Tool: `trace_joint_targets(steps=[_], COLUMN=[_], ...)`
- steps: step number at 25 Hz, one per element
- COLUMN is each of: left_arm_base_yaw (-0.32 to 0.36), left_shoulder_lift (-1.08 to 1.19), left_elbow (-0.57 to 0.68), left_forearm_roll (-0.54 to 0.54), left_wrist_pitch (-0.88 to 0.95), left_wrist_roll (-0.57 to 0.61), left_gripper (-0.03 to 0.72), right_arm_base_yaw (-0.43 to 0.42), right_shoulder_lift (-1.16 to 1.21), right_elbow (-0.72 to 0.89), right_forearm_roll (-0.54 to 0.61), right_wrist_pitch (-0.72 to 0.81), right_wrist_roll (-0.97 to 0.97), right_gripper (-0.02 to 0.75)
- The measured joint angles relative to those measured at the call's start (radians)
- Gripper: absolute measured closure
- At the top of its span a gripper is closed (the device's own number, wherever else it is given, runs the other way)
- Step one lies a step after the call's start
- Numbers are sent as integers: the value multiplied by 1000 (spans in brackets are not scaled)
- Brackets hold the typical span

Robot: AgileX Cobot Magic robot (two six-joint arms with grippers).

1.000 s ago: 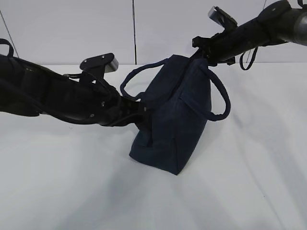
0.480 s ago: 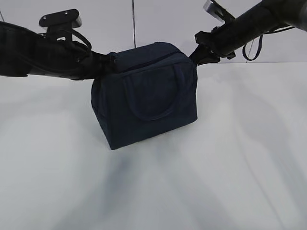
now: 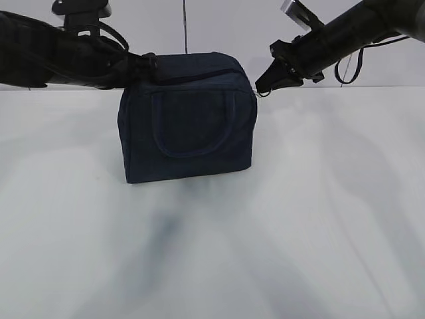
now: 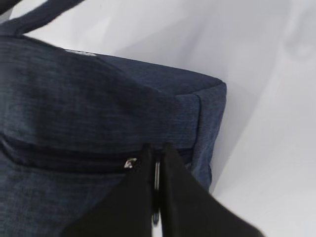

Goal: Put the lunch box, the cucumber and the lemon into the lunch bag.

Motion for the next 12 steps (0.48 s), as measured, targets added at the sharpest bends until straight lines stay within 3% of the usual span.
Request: trace_joint_targets(steps=[6,12], left_arm_base_yaw=[3,3], left_shoulder_lift=[16,16], left_elbow=[-4,-4], left_forearm_roll=[4,6], left_wrist_pitch=[-9,-10], left_wrist_roll=[0,0], left_gripper=[694,694], right_arm_base_yaw=[0,0], right_shoulder_lift=[0,0], right_elbow=[0,0], right_forearm_roll=[2,-55], right_wrist_pitch=[0,-35], right_wrist_roll=[41,321], right_gripper=[731,731])
